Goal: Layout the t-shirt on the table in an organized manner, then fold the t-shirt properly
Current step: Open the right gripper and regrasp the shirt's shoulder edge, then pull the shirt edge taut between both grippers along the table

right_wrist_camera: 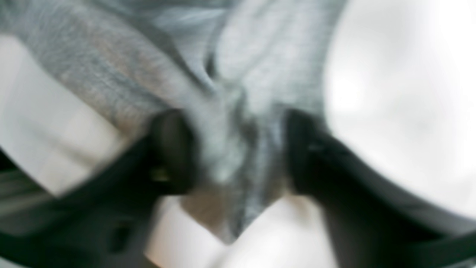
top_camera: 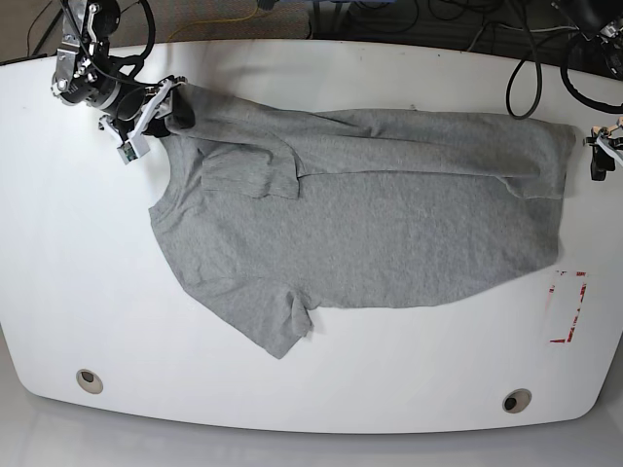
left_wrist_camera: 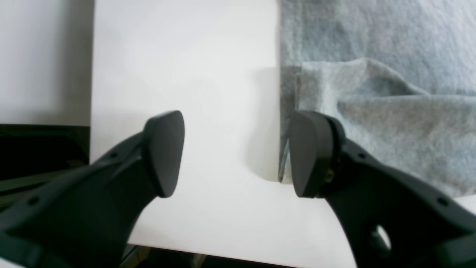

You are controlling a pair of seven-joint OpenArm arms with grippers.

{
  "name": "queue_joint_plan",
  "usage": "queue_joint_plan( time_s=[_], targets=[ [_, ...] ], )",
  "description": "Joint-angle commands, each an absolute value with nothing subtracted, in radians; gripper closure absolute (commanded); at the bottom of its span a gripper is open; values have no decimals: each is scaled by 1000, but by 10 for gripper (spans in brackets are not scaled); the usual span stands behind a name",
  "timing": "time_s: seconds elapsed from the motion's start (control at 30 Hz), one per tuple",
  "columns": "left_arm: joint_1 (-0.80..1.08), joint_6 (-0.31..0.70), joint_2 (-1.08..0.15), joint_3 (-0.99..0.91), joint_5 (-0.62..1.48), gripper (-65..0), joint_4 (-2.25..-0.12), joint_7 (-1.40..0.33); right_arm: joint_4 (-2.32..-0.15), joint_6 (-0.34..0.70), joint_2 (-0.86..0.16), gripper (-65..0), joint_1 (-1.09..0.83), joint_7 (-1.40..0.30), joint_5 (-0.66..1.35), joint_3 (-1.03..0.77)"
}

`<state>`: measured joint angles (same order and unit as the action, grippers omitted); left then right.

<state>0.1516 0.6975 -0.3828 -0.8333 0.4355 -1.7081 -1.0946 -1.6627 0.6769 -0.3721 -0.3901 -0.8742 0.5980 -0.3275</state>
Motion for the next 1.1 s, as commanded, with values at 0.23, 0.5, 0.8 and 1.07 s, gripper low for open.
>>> queue_joint_plan(
  time_s=[0.23,0.5,0.8,1.07],
  targets=[
    [186,698,-406,-834,444,-414,-1722,-1072,-1661,676,-417,-59,-398,-924,573,-320],
    [196,698,-404,-811,444,-414,-1698,-1072,-1662,677,-429,-57,-400,-926,575,-320],
    [176,698,-386,-760,443,-414,-1626,-1070,-1664,677,-443,-57,-401,-926,575,-318],
    [154,698,-364,-707,381,-414,-1549,-1069,-1664,698,-444,-57,-401,-926,575,-318]
  ],
)
